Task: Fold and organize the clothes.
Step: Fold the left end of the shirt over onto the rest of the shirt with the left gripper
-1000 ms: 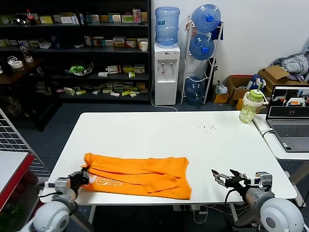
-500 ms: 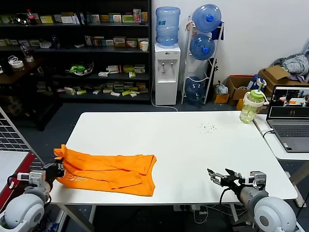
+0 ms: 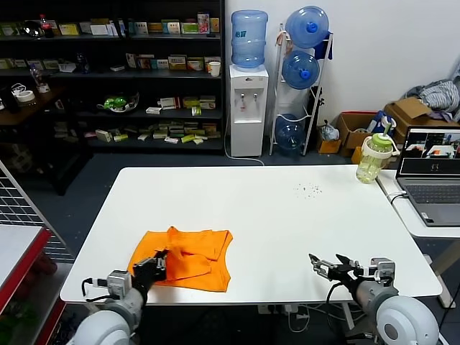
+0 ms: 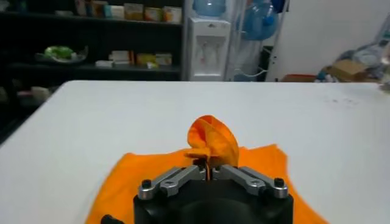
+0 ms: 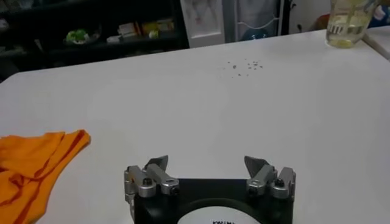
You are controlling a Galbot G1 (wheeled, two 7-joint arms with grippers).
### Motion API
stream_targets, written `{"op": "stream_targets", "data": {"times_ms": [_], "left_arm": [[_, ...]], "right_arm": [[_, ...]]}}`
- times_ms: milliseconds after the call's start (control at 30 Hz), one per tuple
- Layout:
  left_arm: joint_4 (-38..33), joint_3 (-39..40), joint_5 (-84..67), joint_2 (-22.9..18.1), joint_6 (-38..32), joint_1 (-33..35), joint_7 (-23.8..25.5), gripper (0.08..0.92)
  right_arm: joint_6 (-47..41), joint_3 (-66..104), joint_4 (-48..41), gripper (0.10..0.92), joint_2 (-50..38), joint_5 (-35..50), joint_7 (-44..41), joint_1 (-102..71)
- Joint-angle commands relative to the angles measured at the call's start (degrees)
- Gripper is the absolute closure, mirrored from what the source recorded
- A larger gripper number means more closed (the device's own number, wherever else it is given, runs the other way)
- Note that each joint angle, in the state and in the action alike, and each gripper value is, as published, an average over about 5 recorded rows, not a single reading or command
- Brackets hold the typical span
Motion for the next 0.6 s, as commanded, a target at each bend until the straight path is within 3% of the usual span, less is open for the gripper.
{"op": "stream_targets", "data": {"times_ms": [33,600], "left_arm": [[-0.60,9.28,2.89,-7.73,1.14,-4.28,0.25,0.889],[6.72,10.24,5.12,-9.62,0.13,-10.76,-0.26,0.889]], "right_arm": [[-0.08,-0.89,-0.11,0.203,0.64,-0.20,0.24,0.58],[-0.04,-1.17,-0.28,0.203,0.74,-0.45,0.09,0.33]]}}
